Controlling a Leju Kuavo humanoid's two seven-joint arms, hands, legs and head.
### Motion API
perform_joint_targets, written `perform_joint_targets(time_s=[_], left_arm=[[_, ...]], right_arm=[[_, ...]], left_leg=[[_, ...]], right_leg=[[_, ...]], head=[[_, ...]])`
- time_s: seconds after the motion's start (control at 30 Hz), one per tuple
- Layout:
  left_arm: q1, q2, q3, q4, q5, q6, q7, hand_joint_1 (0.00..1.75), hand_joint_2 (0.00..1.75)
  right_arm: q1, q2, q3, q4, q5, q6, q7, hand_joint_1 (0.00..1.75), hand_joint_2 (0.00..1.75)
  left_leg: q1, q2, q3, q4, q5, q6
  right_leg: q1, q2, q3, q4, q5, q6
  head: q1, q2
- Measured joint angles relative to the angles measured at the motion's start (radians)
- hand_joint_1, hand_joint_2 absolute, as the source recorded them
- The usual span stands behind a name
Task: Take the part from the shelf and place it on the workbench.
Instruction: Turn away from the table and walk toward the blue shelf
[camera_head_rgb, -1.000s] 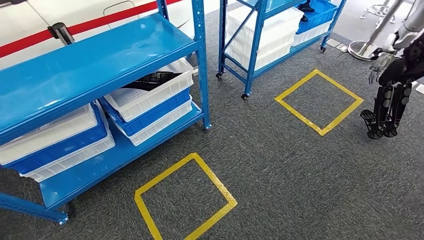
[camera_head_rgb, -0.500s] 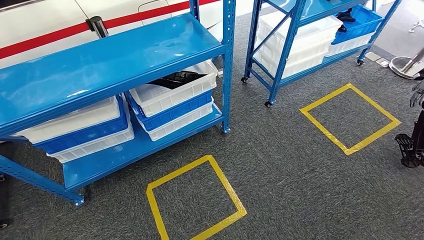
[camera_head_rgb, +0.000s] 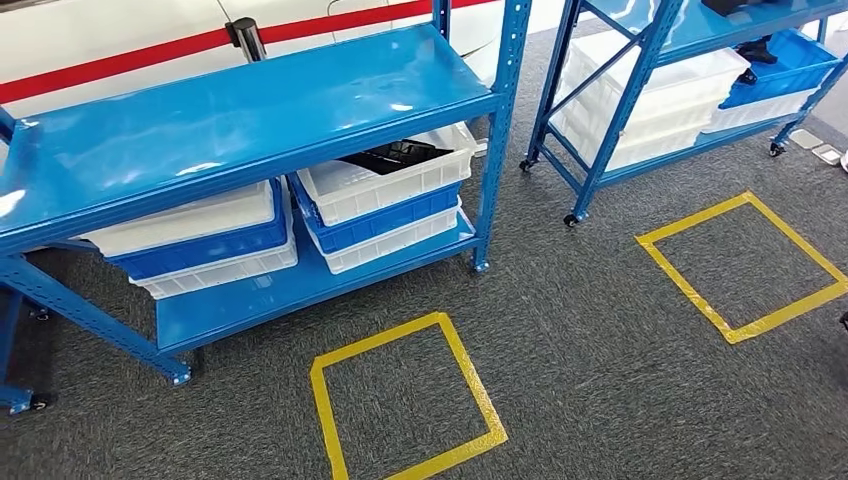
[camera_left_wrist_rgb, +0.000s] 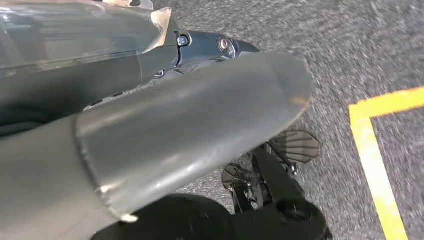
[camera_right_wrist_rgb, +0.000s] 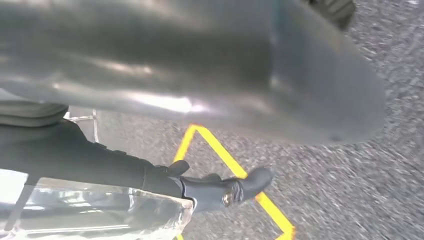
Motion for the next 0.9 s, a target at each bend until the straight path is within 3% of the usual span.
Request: perform_joint_targets(time_s=[0.03, 0.1, 0.17, 0.2, 0.23, 0.3, 0.33, 0.4, 0.47, 0.5, 0.57, 0.63, 0.7, 0.73, 0.77, 0.83, 0.9], left_arm=[[0.0, 0.0, 0.0, 0.0, 0.0, 0.0, 0.0, 0.0, 0.0], [-0.001, -0.002, 0.0, 0.0, 0.0, -0.001, 0.0, 0.0, 0.0], [-0.002, -0.002, 0.0, 0.0, 0.0, -0.001, 0.0, 0.0, 0.0], [-0.001, -0.002, 0.0, 0.0, 0.0, -0.001, 0.0, 0.0, 0.0], [0.0, -0.003, 0.0, 0.0, 0.0, -0.001, 0.0, 0.0, 0.0], [0.001, -0.004, 0.0, 0.0, 0.0, -0.001, 0.0, 0.0, 0.0], [0.001, -0.004, 0.0, 0.0, 0.0, -0.001, 0.001, 0.0, 0.0], [0.002, -0.004, 0.0, 0.0, 0.0, -0.001, 0.001, 0.0, 0.0], [0.004, -0.004, 0.0, 0.0, 0.0, -0.001, 0.001, 0.0, 0.0], [0.005, -0.005, 0.0, 0.0, 0.0, -0.001, 0.001, 0.0, 0.0], [0.006, -0.005, 0.0, 0.0, 0.0, -0.001, 0.001, 0.0, 0.0], [0.005, -0.006, 0.0, 0.0, 0.0, -0.001, 0.001, 0.0, 0.0], [0.005, -0.006, 0.0, 0.0, 0.0, -0.001, 0.0, 0.0, 0.0], [0.006, -0.006, 0.0, 0.0, 0.0, -0.001, 0.0, 0.0, 0.0], [0.007, -0.005, 0.0, 0.0, 0.0, -0.001, 0.0, 0.0, 0.0], [0.007, -0.005, 0.0, 0.0, 0.0, -0.001, -0.002, 0.0, 0.0], [0.005, -0.004, 0.0, 0.0, -0.002, -0.002, -0.003, 0.0, 0.0]], right_arm=[[0.0, 0.0, 0.0, 0.0, 0.0, 0.0, 0.0, 0.0, 0.0], [0.004, -0.001, 0.0, -0.001, 0.0, 0.0, 0.0, 0.0, 0.0], [0.006, -0.004, 0.0, -0.001, 0.0, 0.0, 0.0, 0.0, 0.0], [0.007, -0.006, 0.0, -0.001, 0.0, 0.0, 0.0, 0.0, 0.0], [0.008, -0.008, 0.0, -0.001, 0.0, 0.0, 0.0, 0.0, 0.0], [0.009, -0.011, 0.0, -0.001, 0.0, 0.0, 0.0, 0.0, 0.0], [0.01, -0.01, 0.0, -0.001, 0.0, 0.0, 0.0, 0.0, 0.0], [0.008, -0.009, 0.0, -0.001, 0.001, 0.0, 0.0, 0.0, 0.0], [0.005, -0.008, 0.0, -0.001, 0.002, 0.0, 0.0, 0.0, 0.0], [0.005, -0.008, 0.0, -0.001, 0.004, 0.001, 0.0, 0.0, 0.0], [0.005, -0.007, 0.0, -0.001, 0.007, 0.001, 0.0, 0.0, 0.0], [0.009, -0.007, 0.0, -0.001, 0.009, 0.001, 0.0, 0.0, 0.0], [0.011, -0.008, 0.0, -0.001, 0.013, -0.001, -0.002, 0.0, 0.0], [0.011, -0.008, 0.0, -0.001, 0.012, -0.005, -0.007, 0.0, 0.0], [0.01, -0.007, -0.001, -0.001, 0.01, -0.01, -0.013, 0.0, 0.0], [0.007, -0.005, -0.002, -0.001, 0.002, -0.02, -0.029, 0.0, 0.0], [0.004, -0.002, -0.003, -0.001, -0.002, -0.025, -0.038, 0.0, 0.0]], left_leg=[[0.005, -0.01, 0.009, -0.014, 0.007, 0.003], [0.01, -0.031, 0.018, -0.028, 0.014, 0.005], [0.011, -0.055, 0.018, -0.027, 0.015, 0.005], [0.013, -0.069, 0.018, -0.026, 0.014, 0.003], [0.016, -0.083, 0.019, -0.024, 0.012, -0.001], [0.024, -0.108, 0.018, -0.013, 0.006, -0.016], [0.024, -0.119, 0.015, -0.003, 0.0, -0.025], [0.024, -0.134, 0.009, 0.012, -0.011, -0.042], [0.027, -0.142, 0.007, 0.016, -0.014, -0.051], [0.03, -0.133, 0.004, 0.022, -0.018, -0.054], [0.032, -0.091, -0.023, 0.08, -0.051, -0.061], [0.032, -0.051, -0.086, 0.201, -0.108, -0.069], [0.034, -0.04, -0.137, 0.288, -0.13, -0.071], [0.035, -0.038, -0.138, 0.283, -0.115, -0.07], [0.035, -0.037, -0.118, 0.238, -0.084, -0.066], [0.03, -0.026, -0.052, 0.106, -0.025, -0.053], [0.022, -0.017, -0.016, 0.033, -0.009, -0.043]], right_leg=[[0.001, 0.021, -0.009, 0.024, -0.012, 0.001], [-0.003, 0.069, -0.06, 0.127, -0.056, -0.003], [-0.011, 0.083, -0.127, 0.241, -0.093, 0.002], [-0.016, 0.084, -0.142, 0.257, -0.09, 0.011], [-0.021, 0.086, -0.137, 0.235, -0.07, 0.025], [-0.033, 0.101, -0.086, 0.108, -0.005, 0.053], [-0.036, 0.113, -0.064, 0.052, 0.019, 0.059], [-0.037, 0.129, -0.046, 0.008, 0.035, 0.046], [-0.034, 0.119, -0.041, 0.009, 0.035, 0.025], [-0.034, 0.111, -0.038, 0.009, 0.036, 0.019], [-0.035, 0.096, -0.034, 0.007, 0.037, 0.009], [-0.031, 0.077, -0.034, 0.007, 0.034, 0.003], [-0.027, 0.06, -0.034, 0.008, 0.031, -0.001], [-0.026, 0.054, -0.032, 0.008, 0.029, -0.003], [-0.026, 0.051, -0.03, 0.007, 0.027, -0.003], [-0.024, 0.046, -0.025, 0.007, 0.024, -0.001], [-0.021, 0.044, -0.023, 0.005, 0.02, 0.005]], head=[[0.001, 0.0], [0.006, 0.0], [0.007, 0.0], [0.006, 0.0], [0.006, 0.0], [0.007, 0.0], [0.009, 0.0], [0.011, 0.0], [0.008, 0.0], [0.006, 0.0], [0.001, 0.0], [-0.004, 0.0], [-0.004, 0.0], [-0.004, 0.0], [-0.004, 0.0], [-0.004, 0.0], [-0.004, 0.0]])
